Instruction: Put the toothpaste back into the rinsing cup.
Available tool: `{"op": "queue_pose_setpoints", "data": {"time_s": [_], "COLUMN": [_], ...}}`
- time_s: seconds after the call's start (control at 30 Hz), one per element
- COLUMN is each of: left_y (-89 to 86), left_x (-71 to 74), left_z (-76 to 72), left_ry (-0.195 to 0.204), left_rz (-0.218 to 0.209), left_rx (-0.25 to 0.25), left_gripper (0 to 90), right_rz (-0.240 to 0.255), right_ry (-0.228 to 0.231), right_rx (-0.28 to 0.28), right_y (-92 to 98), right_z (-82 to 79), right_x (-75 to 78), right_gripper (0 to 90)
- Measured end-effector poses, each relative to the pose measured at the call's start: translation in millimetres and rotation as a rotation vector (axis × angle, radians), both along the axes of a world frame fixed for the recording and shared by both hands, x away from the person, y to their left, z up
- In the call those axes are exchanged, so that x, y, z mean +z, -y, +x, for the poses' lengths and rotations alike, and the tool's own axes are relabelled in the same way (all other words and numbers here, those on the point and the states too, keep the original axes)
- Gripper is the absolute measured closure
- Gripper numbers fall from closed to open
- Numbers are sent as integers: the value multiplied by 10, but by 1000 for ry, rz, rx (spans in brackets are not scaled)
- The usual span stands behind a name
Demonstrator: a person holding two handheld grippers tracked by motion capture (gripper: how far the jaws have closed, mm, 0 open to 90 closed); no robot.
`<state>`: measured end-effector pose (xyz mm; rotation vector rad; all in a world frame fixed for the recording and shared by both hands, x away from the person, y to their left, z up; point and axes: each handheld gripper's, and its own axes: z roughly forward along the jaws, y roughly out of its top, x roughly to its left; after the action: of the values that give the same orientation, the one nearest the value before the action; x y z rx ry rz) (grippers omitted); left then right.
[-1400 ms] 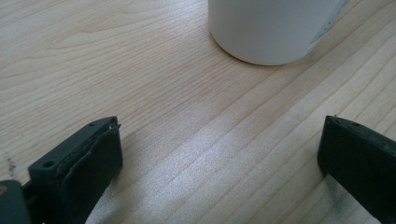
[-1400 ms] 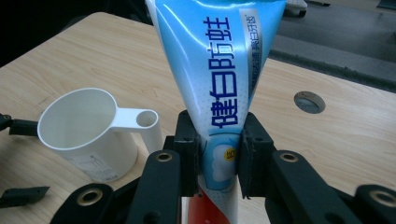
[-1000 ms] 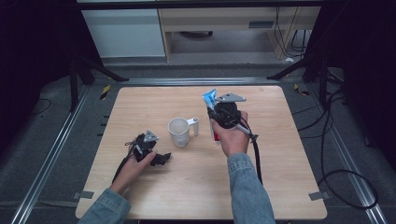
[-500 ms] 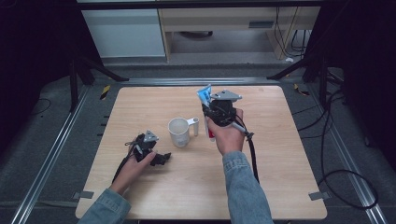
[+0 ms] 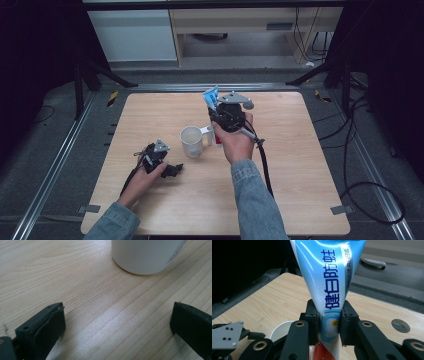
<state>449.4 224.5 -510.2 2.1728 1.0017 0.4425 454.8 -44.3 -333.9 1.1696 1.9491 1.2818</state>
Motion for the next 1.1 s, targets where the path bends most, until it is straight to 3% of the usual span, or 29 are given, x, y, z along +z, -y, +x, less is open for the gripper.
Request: {"op": "queue_pose_setpoints", "data": {"time_s": [0.4, 1.1], "left_y": [0, 1], "left_x": [0, 0], "left_z": [0, 0], "left_ry": [0, 0], "left_rz": [0, -1], "left_rx": [0, 1], "left_gripper": [0, 0], "right_rz": [17, 93], "right_ry": [16, 80], "right_rx": [-10, -30], "right_y": [-18, -125], "right_z": [-9, -20], "right_x": [21, 109], "right_gripper": [724, 723]}}
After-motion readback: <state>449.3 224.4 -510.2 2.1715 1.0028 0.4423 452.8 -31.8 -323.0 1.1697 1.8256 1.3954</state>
